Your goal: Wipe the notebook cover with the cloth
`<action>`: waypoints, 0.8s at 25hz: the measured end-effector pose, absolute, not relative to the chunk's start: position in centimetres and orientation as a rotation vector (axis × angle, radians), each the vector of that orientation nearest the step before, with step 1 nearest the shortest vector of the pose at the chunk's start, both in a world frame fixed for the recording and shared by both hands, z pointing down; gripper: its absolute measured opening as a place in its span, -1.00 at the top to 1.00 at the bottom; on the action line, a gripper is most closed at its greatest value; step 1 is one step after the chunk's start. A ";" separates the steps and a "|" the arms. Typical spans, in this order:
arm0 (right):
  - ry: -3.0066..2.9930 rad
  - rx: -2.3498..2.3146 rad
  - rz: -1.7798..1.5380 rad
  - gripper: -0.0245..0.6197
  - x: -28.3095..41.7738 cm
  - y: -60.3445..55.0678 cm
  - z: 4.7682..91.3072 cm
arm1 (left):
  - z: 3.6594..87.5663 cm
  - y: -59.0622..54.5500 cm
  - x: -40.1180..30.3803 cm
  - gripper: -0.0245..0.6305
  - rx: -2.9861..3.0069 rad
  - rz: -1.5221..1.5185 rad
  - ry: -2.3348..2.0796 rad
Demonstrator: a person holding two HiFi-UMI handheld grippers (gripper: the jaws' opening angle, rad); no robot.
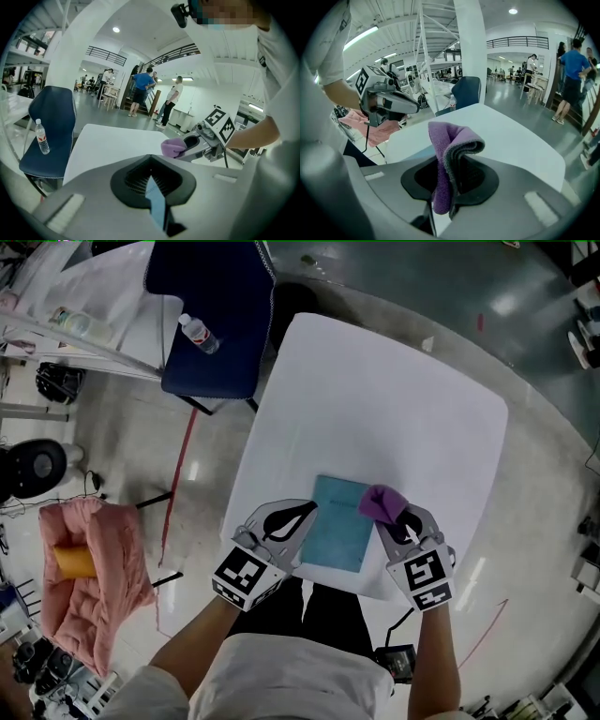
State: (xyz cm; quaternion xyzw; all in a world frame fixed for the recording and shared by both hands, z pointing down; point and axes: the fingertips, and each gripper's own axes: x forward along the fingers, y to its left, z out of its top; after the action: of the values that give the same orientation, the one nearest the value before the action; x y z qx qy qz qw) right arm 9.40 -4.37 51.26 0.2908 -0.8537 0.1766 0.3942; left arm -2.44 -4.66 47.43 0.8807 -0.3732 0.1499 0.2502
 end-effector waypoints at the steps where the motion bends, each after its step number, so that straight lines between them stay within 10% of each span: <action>1: -2.156 0.728 0.437 0.60 9.4 -4.4 51.6 | 47.8 -4.7 -2.6 0.93 2.393 0.408 -1.018; 20: -1.975 0.545 0.227 0.60 8.9 -5.1 58.3 | 51.6 -3.6 -5.3 0.93 2.314 0.376 -1.063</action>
State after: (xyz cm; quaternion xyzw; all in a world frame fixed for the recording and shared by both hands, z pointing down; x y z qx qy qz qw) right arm 8.91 -5.11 58.29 0.2267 -0.8217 0.0944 0.5143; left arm -5.30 -3.62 51.61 0.8629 -0.3965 0.1404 0.2800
